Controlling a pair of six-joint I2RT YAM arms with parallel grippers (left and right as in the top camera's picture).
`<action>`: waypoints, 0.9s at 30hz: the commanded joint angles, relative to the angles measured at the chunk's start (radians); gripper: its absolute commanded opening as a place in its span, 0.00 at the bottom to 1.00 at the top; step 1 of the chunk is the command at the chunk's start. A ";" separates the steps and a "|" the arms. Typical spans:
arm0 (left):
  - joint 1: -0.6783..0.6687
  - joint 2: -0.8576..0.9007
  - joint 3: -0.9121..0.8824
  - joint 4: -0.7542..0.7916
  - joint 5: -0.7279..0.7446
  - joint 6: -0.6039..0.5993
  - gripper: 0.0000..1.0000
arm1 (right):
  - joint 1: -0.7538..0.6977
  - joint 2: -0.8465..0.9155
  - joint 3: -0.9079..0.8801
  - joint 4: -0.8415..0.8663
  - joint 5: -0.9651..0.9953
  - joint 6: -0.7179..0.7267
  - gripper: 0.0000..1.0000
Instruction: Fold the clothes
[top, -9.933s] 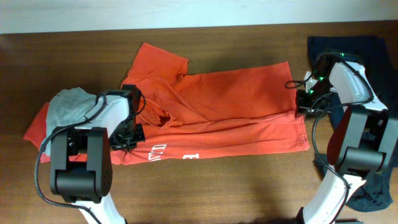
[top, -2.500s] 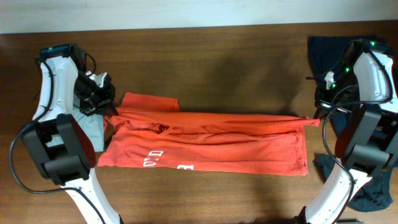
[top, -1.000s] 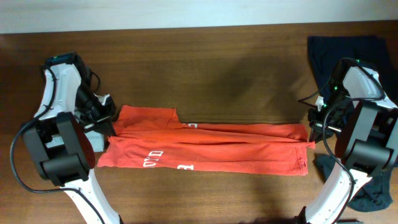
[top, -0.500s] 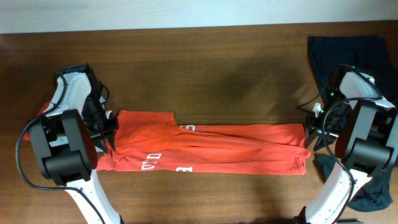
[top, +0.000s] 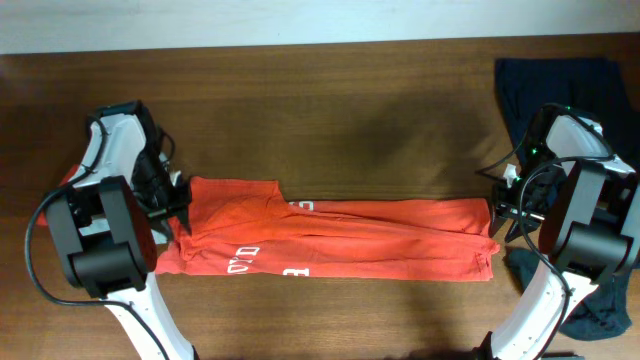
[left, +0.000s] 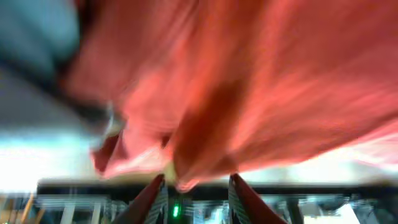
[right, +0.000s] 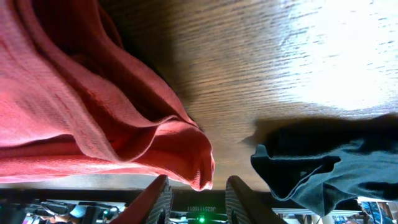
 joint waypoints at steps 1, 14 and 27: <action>-0.030 -0.040 0.100 0.080 0.070 0.054 0.34 | -0.008 -0.023 -0.008 0.002 0.001 0.005 0.35; -0.033 -0.034 0.106 0.348 0.074 0.069 0.49 | -0.007 -0.023 -0.008 0.013 -0.006 0.005 0.35; -0.050 0.064 0.106 0.410 0.077 0.122 0.47 | -0.007 -0.023 -0.008 0.012 -0.010 0.005 0.35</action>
